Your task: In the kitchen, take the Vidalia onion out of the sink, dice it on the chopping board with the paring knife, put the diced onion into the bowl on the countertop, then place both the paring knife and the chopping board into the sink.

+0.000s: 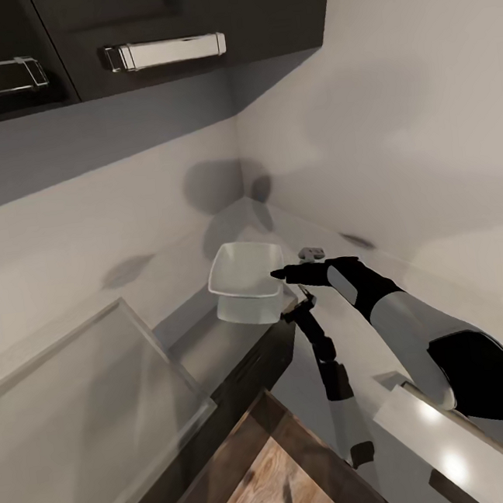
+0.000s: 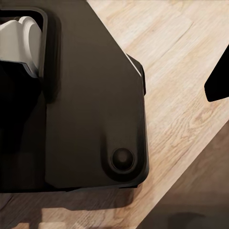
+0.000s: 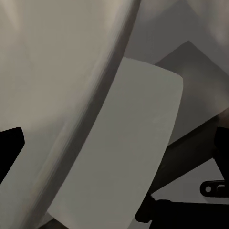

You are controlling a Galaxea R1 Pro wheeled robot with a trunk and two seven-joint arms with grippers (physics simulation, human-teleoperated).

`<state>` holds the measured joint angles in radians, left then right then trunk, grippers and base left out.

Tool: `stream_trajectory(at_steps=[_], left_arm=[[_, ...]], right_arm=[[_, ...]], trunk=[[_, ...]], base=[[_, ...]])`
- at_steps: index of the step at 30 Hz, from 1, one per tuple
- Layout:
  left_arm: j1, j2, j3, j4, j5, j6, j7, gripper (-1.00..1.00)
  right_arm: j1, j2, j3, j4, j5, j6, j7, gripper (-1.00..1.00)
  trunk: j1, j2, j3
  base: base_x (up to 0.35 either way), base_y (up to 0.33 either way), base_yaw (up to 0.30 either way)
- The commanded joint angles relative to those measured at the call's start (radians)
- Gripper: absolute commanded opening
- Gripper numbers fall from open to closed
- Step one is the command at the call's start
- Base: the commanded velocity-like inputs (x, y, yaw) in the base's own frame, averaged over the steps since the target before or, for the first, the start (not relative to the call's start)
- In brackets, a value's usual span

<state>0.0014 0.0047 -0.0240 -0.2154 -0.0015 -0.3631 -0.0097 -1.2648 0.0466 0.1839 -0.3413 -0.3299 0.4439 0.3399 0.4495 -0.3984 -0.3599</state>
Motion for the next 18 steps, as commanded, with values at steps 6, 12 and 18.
stream_trajectory(at_steps=[6, 12, 18], left_arm=[[0.000, 0.001, -0.002, -0.001, 0.000, -0.002, -0.001, 1.00], [0.000, 0.001, -0.002, -0.001, 0.000, -0.002, -0.001, 1.00], [0.000, 0.001, -0.002, -0.001, 0.000, -0.002, -0.001, 1.00]], right_arm=[[-0.001, -0.001, 0.005, -0.001, -0.006, 0.004, 0.001, -1.00], [-0.001, -0.001, 0.005, -0.001, -0.006, 0.004, 0.001, -1.00], [-0.001, -0.001, 0.005, 0.000, -0.006, 0.004, -0.001, -1.00]], trunk=[[0.001, -0.002, -0.002], [0.001, -0.002, -0.002], [0.001, -0.002, -0.002]], base=[[0.000, 0.000, 0.000], [0.000, 0.000, 0.000], [0.000, 0.000, 0.000]])
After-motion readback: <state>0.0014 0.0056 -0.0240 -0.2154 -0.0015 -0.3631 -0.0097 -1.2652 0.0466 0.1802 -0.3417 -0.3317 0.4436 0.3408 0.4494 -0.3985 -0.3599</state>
